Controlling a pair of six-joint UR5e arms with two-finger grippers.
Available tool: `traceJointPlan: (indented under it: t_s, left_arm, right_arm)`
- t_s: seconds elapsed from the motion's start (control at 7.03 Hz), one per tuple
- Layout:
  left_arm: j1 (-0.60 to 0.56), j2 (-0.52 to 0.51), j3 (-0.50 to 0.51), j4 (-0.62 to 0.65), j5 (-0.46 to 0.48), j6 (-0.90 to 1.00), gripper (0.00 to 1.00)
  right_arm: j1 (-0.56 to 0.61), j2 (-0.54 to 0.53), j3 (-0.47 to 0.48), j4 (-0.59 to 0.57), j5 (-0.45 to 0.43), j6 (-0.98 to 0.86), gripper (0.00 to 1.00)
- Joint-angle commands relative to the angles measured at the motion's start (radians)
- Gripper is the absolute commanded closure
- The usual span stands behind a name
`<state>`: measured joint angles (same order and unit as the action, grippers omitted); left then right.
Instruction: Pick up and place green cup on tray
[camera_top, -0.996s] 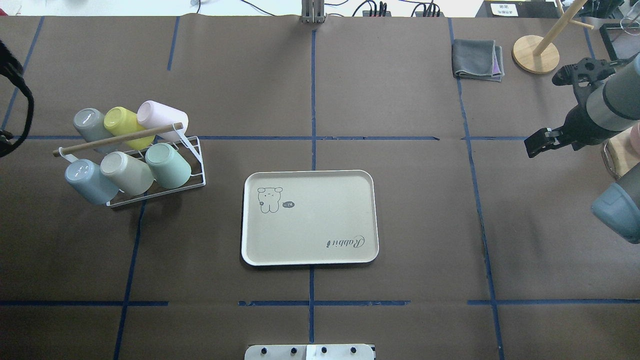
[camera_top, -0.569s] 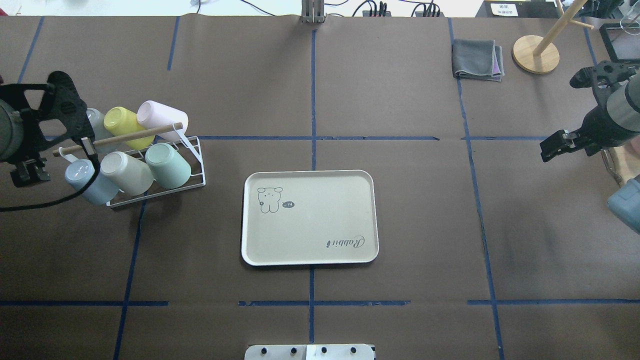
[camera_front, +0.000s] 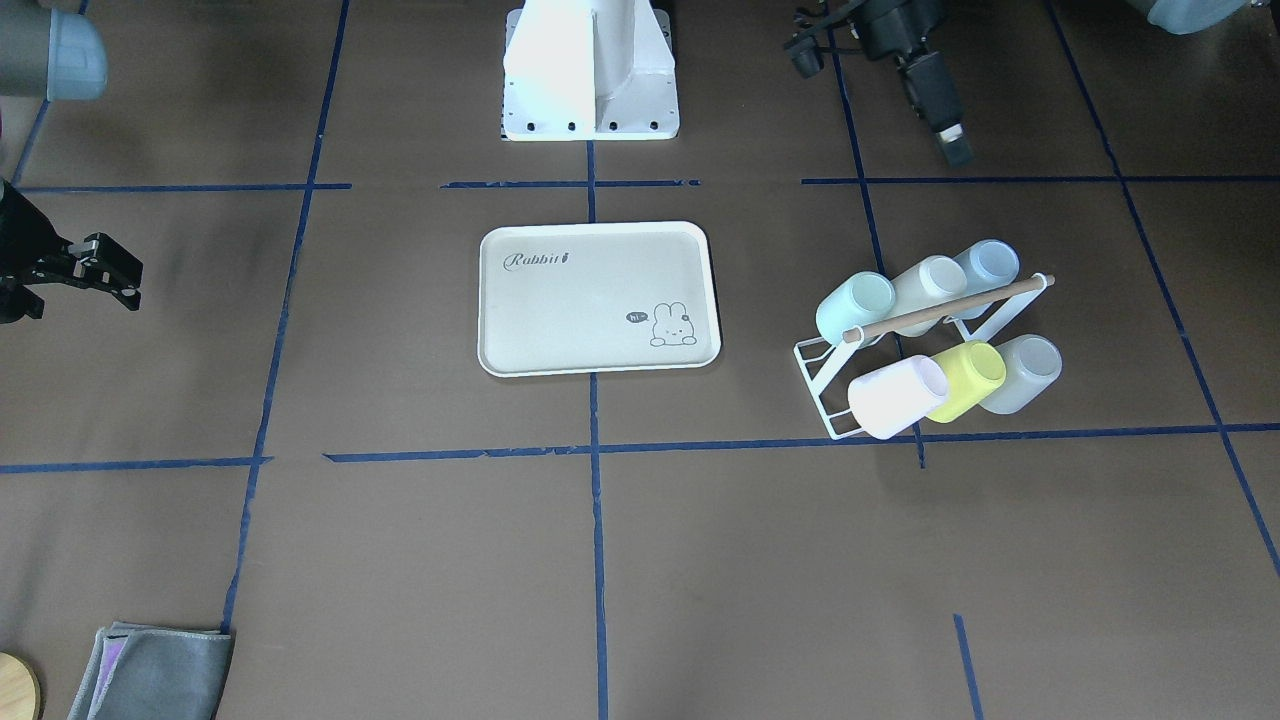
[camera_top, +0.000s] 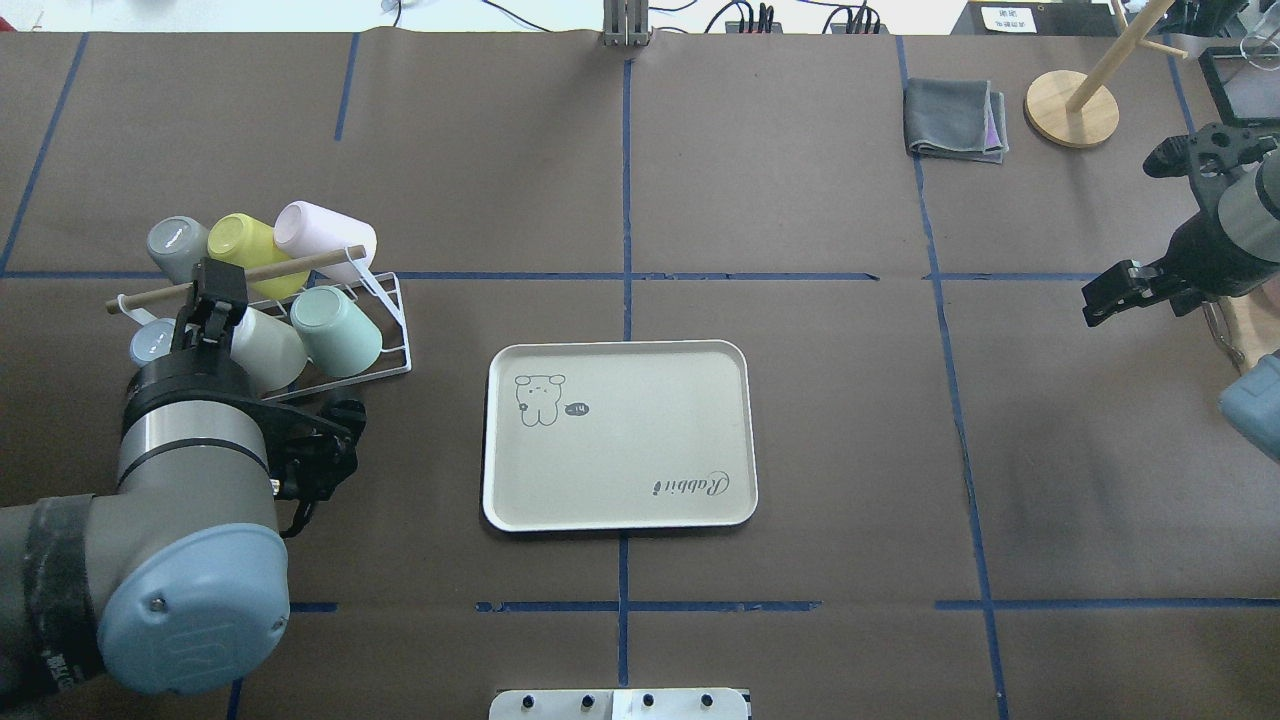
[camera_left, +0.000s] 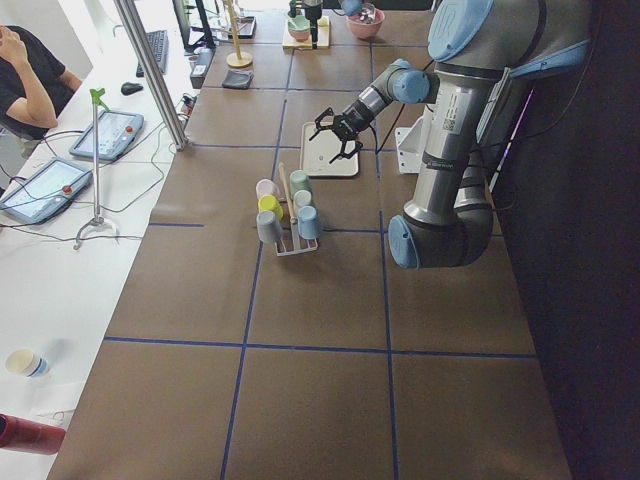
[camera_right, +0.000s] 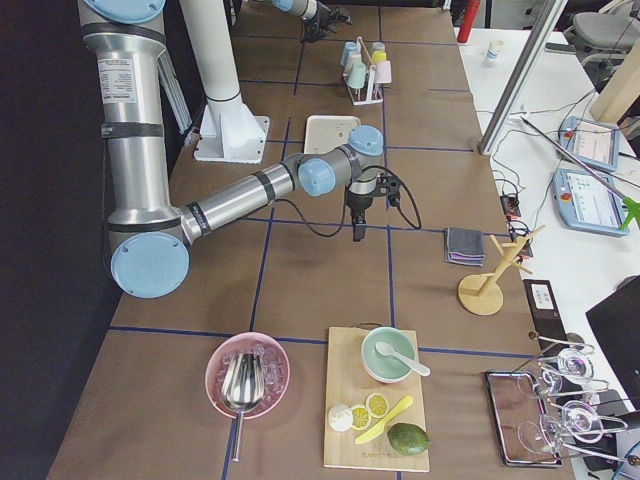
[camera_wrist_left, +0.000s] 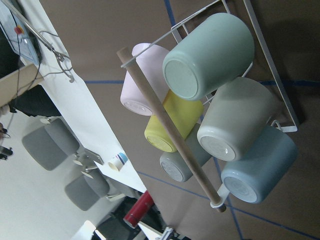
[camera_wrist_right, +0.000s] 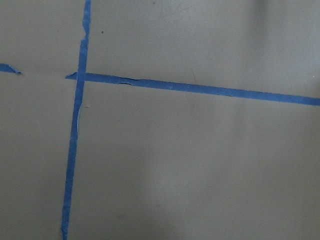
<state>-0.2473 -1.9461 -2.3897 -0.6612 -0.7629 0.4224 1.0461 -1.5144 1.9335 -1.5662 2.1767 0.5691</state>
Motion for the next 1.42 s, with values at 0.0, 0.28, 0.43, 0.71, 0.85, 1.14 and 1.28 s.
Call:
traceJointPlan:
  t_s: [0.0, 0.28, 0.43, 0.71, 0.85, 1.14, 1.28]
  left_arm:
    - [0.022, -0.069, 0.076, -0.004, 0.062, 0.226, 0.01]
    - [0.046, -0.083, 0.173, -0.008, 0.071, 0.223, 0.01]
    - [0.046, -0.083, 0.211, -0.008, 0.089, 0.223, 0.01]
    - [0.057, -0.108, 0.379, -0.011, 0.143, 0.216, 0.01]
    - [0.057, -0.119, 0.441, -0.044, 0.149, 0.217, 0.0]
    - [0.056, -0.123, 0.516, -0.055, 0.178, 0.217, 0.0]
    - [0.053, -0.123, 0.547, -0.055, 0.192, 0.217, 0.0]
  right_arm:
    - [0.0, -0.001, -0.001, 0.0, 0.002, 0.0, 0.0]
    - [0.002, -0.003, -0.001, 0.0, 0.002, 0.0, 0.0]
    - [0.002, -0.003, -0.001, 0.0, 0.002, 0.001, 0.0]
    - [0.002, -0.004, -0.001, 0.0, 0.008, 0.002, 0.0]
    - [0.003, -0.004, -0.001, 0.0, 0.008, 0.002, 0.0]
    - [0.003, -0.004, 0.001, 0.0, 0.008, 0.002, 0.0]
    - [0.006, -0.006, 0.001, 0.0, 0.008, 0.002, 0.0]
